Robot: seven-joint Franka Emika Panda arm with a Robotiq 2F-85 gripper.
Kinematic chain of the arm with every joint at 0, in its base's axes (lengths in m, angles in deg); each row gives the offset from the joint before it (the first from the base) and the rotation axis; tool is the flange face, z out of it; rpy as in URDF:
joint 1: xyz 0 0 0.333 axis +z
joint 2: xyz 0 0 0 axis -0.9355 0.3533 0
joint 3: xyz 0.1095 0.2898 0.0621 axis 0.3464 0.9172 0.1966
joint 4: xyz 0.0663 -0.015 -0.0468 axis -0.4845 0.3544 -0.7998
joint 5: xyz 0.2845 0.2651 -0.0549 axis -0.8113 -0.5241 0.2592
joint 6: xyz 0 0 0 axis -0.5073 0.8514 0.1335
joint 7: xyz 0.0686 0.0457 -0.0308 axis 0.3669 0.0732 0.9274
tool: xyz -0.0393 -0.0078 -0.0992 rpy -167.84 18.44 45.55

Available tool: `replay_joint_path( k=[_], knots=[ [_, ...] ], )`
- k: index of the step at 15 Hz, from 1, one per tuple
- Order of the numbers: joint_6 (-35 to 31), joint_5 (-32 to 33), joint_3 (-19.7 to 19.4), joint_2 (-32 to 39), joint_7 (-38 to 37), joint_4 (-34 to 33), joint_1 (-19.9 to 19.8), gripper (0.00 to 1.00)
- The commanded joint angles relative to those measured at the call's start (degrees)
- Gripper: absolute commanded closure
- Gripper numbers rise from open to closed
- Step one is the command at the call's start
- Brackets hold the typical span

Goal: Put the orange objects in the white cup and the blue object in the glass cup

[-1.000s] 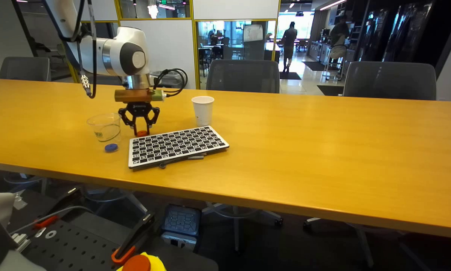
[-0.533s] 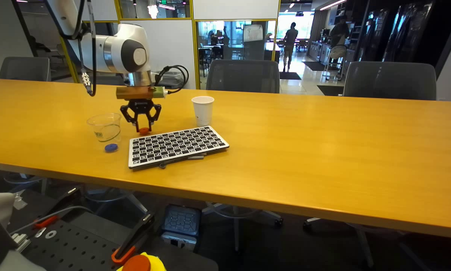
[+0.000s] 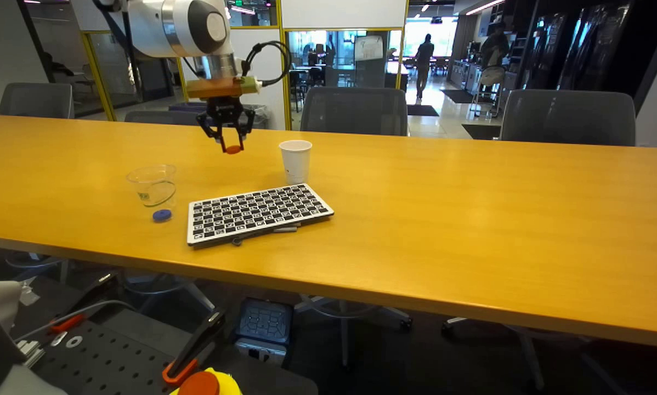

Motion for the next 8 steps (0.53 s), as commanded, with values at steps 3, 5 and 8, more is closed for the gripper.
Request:
replay_joint_path(
  k=[3, 5, 8],
  knots=[
    [8.3, 2.37, -3.19, -0.08, 0.11, -9.3, -1.65, 0.75],
    [9.9, 2.27, -3.89, 1.6, 1.16, -12.59, -2.46, 0.75],
    [12.01, 1.48, -4.33, 4.74, 2.57, -17.17, -3.6, 0.75]
  ],
)
